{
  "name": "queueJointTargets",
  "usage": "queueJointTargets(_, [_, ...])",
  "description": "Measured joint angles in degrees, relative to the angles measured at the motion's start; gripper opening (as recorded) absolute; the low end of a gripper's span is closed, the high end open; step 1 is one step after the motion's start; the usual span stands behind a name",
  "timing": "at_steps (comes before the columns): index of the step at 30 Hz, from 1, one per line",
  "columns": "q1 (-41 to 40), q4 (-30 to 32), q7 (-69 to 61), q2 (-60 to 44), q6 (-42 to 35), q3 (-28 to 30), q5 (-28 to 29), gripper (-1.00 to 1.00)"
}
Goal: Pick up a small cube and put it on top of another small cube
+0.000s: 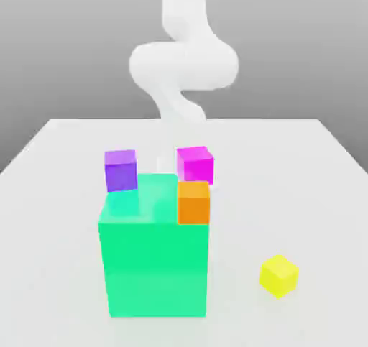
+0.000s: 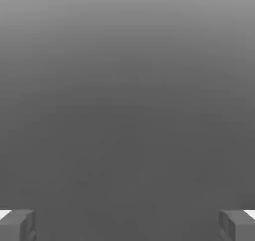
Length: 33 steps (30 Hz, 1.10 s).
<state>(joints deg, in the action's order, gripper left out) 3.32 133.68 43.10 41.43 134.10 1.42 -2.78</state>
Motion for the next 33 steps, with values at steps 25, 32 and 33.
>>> queueJointTargets(25, [21.2, 19.2, -11.4, -43.0, 23.9, -3.4, -5.7, 0.0])
queueJointTargets(32, [23.5, 20.6, -5.8, -52.4, 31.6, -0.9, 3.5, 0.0])
queueJointTargets(33, [23.6, 20.4, -5.8, -53.9, 32.8, -0.8, 3.6, 0.0])
